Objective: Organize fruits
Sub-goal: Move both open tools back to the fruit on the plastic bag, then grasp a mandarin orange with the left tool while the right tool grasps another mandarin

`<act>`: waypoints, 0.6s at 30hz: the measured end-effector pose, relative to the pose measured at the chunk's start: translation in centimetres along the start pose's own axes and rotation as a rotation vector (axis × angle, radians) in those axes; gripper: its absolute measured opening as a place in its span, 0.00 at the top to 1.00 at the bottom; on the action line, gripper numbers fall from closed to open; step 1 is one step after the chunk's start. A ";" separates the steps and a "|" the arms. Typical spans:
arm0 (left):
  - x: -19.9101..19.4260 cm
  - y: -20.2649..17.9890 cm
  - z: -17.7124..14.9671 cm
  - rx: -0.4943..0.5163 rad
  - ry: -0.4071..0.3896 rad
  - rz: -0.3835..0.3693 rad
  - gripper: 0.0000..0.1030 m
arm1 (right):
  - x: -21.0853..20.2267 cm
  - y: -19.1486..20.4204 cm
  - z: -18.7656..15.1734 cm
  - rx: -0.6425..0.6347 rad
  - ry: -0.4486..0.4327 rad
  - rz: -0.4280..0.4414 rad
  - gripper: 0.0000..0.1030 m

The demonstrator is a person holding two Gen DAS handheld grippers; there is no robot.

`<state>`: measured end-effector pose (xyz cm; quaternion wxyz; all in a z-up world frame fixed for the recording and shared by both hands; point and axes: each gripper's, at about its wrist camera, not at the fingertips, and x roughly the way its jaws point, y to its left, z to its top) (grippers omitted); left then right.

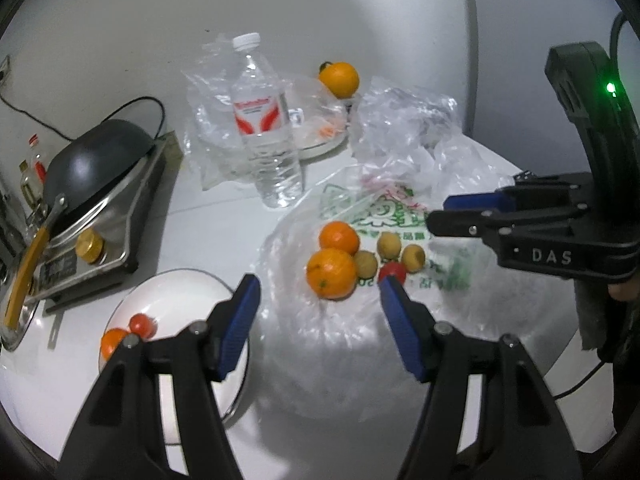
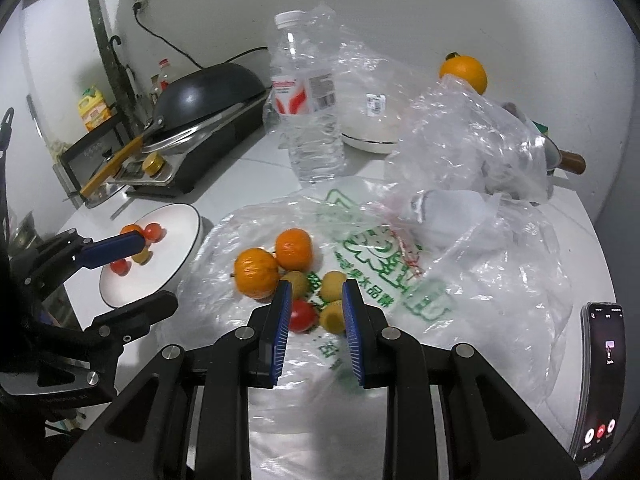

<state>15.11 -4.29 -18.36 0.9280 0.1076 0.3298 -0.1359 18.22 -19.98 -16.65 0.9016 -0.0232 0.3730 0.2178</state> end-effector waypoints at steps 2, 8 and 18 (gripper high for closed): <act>0.6 -0.2 0.3 0.008 0.006 -0.002 0.38 | 0.2 -0.4 0.1 0.005 0.001 0.000 0.73; 2.2 -0.5 0.8 0.019 0.026 -0.002 0.38 | 0.9 -1.6 0.3 0.016 0.007 0.004 0.73; 4.7 -1.1 0.9 0.056 0.063 -0.010 0.38 | 2.2 -2.8 0.3 0.032 0.020 0.013 0.73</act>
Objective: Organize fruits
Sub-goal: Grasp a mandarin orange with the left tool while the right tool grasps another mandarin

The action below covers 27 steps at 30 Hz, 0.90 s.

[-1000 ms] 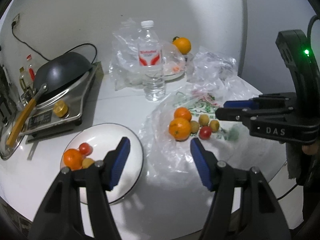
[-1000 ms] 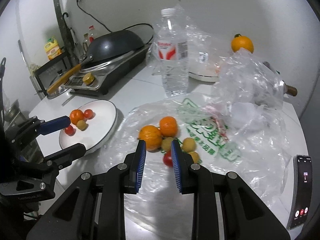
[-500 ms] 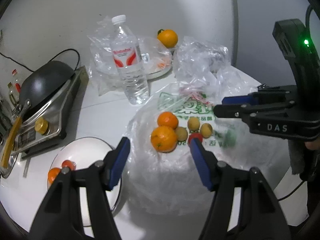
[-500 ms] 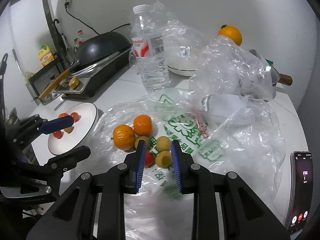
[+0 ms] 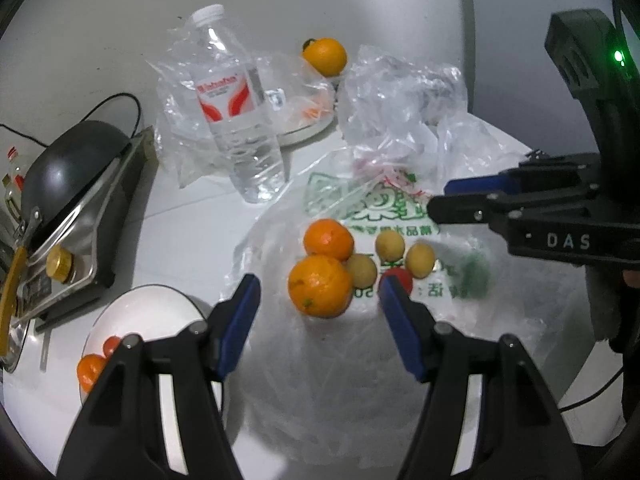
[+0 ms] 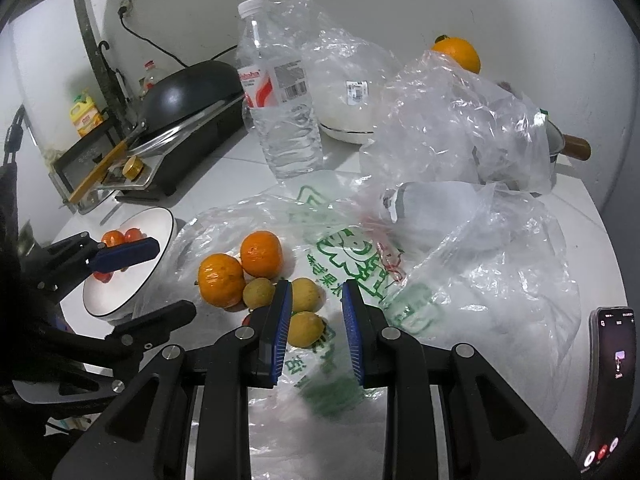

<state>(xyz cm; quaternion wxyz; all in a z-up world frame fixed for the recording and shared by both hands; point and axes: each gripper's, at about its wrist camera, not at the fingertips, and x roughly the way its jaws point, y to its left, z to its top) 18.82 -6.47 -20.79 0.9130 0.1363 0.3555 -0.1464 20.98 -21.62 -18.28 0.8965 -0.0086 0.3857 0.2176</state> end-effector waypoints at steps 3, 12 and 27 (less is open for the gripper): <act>1.0 -0.1 0.2 0.013 0.015 0.000 0.38 | 0.3 -0.3 0.1 0.005 0.005 0.001 0.73; 3.4 0.2 0.6 0.028 0.044 -0.009 0.39 | 1.3 -0.7 0.7 0.009 0.015 0.001 0.73; 3.9 1.2 -0.1 0.030 0.043 -0.107 0.55 | 3.6 1.4 2.2 -0.020 0.043 0.010 0.73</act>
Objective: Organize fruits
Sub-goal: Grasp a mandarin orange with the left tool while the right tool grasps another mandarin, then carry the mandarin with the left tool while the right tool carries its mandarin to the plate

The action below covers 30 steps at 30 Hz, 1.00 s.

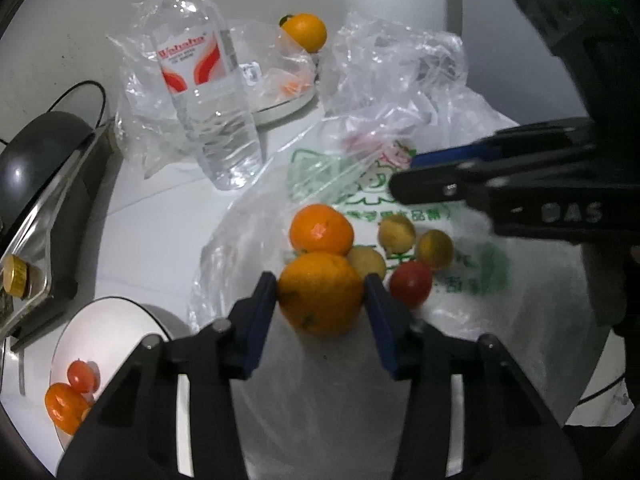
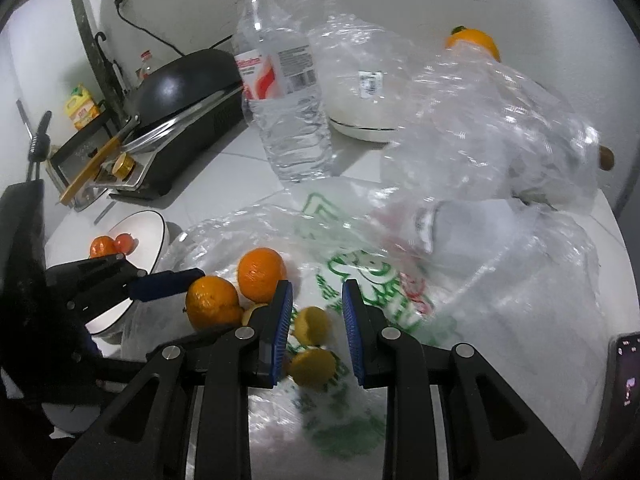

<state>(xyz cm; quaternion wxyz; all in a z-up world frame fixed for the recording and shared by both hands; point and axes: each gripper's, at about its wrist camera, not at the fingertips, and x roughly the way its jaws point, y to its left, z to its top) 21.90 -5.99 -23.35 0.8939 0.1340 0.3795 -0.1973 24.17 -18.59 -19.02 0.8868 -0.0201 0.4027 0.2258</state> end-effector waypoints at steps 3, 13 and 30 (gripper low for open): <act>-0.6 0.3 -0.1 -0.012 -0.014 -0.011 0.55 | 0.7 0.9 0.4 -0.012 0.007 0.007 0.73; -2.5 1.6 -0.6 -0.039 -0.047 -0.031 0.55 | 3.5 3.3 1.7 -0.043 0.058 0.032 0.65; -4.5 1.4 -0.9 -0.039 -0.086 -0.044 0.55 | 3.4 3.9 1.7 -0.063 0.078 0.012 0.65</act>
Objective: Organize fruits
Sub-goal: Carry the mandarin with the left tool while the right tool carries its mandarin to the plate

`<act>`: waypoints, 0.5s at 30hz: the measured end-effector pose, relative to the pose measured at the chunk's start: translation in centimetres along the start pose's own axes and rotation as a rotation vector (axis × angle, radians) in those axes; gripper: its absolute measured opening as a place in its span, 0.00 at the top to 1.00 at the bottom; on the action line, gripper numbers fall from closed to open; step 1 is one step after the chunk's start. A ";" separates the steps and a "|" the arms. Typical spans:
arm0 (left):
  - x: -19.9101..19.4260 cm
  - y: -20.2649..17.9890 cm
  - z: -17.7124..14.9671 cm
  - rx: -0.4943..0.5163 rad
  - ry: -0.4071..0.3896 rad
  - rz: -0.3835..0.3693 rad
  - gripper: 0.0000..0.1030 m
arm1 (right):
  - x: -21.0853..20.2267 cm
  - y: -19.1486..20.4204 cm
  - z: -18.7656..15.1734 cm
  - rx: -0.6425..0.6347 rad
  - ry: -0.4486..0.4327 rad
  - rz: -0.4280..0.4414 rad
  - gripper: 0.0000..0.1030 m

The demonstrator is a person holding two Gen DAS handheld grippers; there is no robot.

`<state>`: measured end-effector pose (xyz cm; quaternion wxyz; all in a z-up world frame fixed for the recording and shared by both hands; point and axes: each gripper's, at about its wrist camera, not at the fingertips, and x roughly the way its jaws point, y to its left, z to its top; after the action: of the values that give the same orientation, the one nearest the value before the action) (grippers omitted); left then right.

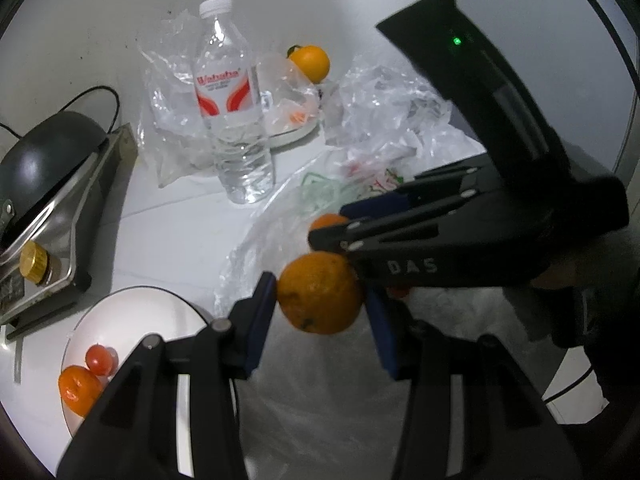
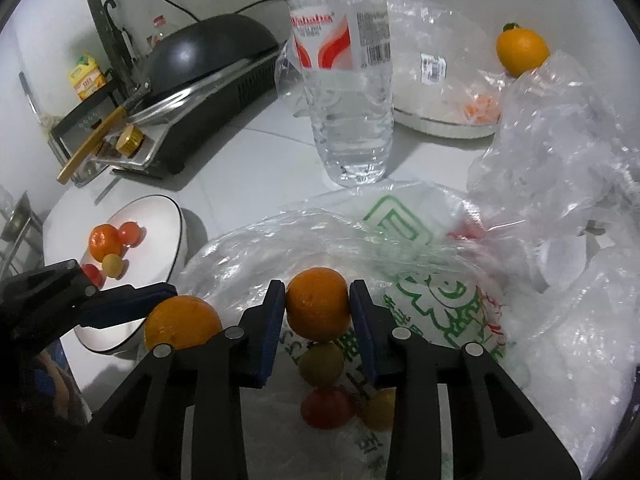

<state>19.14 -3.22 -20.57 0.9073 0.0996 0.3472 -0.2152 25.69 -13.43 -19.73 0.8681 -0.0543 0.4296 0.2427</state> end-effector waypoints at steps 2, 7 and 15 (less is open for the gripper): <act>-0.5 -0.2 0.0 0.004 -0.007 0.000 0.55 | -0.7 0.1 0.0 -0.002 -0.013 -0.003 0.66; -2.0 -0.8 0.1 0.012 -0.030 0.007 0.55 | -2.7 0.5 -0.2 -0.007 -0.045 -0.017 0.66; -4.7 -1.2 -0.5 0.008 -0.066 0.030 0.55 | -5.6 1.7 -1.1 -0.021 -0.078 -0.038 0.66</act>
<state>15.19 -2.61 -17.85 0.9211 0.1013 0.3144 -0.2062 21.23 -14.37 -15.87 0.8880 -0.0621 0.3917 0.2325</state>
